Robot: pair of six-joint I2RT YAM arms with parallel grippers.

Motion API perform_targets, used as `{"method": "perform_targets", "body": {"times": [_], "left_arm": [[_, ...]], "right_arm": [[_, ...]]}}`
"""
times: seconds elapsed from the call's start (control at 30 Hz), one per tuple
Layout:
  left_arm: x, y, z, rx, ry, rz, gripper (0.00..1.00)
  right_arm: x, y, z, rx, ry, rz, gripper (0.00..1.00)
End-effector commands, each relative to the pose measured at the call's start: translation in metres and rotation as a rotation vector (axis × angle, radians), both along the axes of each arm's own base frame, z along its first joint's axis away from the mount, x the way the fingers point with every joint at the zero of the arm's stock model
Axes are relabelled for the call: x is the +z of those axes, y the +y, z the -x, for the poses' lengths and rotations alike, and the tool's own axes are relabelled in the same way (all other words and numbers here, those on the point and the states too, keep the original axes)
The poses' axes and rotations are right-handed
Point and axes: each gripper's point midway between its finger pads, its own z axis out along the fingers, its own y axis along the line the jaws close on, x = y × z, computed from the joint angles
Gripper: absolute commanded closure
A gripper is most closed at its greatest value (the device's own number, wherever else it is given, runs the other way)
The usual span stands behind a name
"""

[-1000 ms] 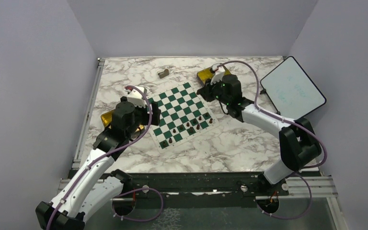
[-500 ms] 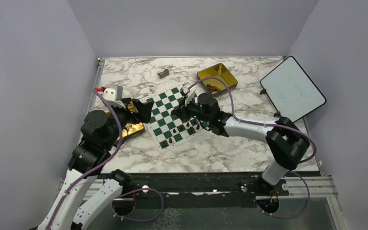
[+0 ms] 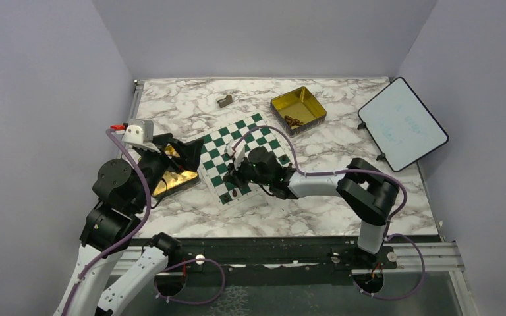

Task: Set up the chess pieces on the board
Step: Place the chess piece on the chessboard.

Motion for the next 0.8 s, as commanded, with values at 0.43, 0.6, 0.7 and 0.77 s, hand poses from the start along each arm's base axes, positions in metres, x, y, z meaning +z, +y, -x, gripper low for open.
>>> {"method": "perform_targets", "body": {"times": [0.43,0.6,0.7,0.77], "left_arm": [[-0.001,0.008,0.002,0.032,-0.002,-0.019,0.01],[-0.002,0.01,0.003,0.037,-0.006,-0.027,0.01],[-0.004,0.009,0.002,0.035,-0.003,-0.031,0.01],[-0.004,0.009,0.002,0.034,-0.002,-0.03,0.01]], "right_arm": [[-0.029,0.003,-0.011,-0.046,-0.022,0.124,0.95],[-0.035,0.001,-0.012,-0.062,-0.004,0.136,0.95],[-0.039,0.003,-0.011,-0.057,0.006,0.144,0.95],[-0.041,0.003,-0.01,-0.054,0.014,0.15,0.95]]}}
